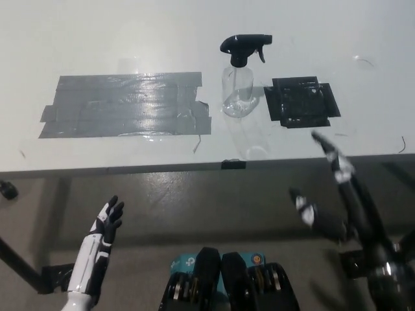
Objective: The robot grabs the black lid of the spray bottle on the desk and places it on the black area of the desk
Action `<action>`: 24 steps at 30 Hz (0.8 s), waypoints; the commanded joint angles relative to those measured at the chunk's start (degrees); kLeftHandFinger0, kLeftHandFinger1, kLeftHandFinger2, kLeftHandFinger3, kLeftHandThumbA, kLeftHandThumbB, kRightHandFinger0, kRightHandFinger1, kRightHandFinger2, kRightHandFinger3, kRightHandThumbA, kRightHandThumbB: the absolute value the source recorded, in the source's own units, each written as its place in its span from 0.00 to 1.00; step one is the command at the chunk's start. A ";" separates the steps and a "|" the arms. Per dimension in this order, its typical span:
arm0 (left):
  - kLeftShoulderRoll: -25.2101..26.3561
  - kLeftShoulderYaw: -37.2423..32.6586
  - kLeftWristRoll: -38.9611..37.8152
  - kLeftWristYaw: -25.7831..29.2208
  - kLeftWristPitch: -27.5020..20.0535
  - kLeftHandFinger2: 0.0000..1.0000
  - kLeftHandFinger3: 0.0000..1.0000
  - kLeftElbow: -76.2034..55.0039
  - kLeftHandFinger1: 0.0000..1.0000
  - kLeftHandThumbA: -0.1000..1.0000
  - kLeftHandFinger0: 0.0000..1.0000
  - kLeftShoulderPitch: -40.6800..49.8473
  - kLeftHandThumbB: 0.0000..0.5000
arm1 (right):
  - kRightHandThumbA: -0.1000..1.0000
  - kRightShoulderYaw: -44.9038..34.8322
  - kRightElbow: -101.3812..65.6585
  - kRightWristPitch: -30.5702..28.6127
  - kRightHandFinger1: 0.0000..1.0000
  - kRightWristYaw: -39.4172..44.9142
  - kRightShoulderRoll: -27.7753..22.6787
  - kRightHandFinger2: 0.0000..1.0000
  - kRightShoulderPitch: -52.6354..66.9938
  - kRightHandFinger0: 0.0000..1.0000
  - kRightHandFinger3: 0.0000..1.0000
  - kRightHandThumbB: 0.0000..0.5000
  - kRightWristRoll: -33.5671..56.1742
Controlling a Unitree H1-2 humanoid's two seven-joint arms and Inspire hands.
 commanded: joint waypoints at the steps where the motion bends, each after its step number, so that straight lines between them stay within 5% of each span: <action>1: -0.40 -1.54 3.89 1.08 -1.85 1.00 1.00 -0.05 1.00 1.00 1.00 -0.76 0.18 | 0.69 0.38 -1.77 8.78 1.00 -0.96 -0.73 1.00 -13.79 1.00 1.00 0.78 -17.82; 5: -0.24 -2.19 5.35 1.81 -3.28 1.00 1.00 3.40 1.00 1.00 1.00 -0.41 0.17 | 0.72 2.02 6.49 11.87 1.00 -1.20 -1.57 1.00 -23.84 1.00 1.00 0.76 -21.37; 12: 0.76 -1.54 5.66 1.59 -2.17 1.00 1.00 2.62 1.00 1.00 1.00 -0.08 0.13 | 0.83 6.99 22.94 17.68 1.00 -0.63 -2.09 1.00 -39.21 1.00 1.00 0.95 -26.36; 13: 0.82 -1.53 5.72 1.45 -1.84 1.00 1.00 2.50 1.00 1.00 1.00 -0.21 0.12 | 0.84 7.33 23.55 18.06 1.00 -0.90 -2.22 1.00 -39.73 1.00 1.00 0.91 -26.47; 14: 0.90 -1.67 5.94 1.34 -1.92 1.00 1.00 2.40 1.00 1.00 1.00 -0.39 0.10 | 0.86 7.78 25.92 18.66 1.00 -1.27 -2.22 1.00 -41.81 1.00 1.00 0.99 -26.51; 24: 1.56 -2.11 7.95 1.08 -2.17 1.00 1.00 2.67 1.00 1.00 1.00 -1.39 0.09 | 0.97 11.64 39.08 25.25 1.00 1.41 -1.58 1.00 -51.18 1.00 1.00 1.00 -25.73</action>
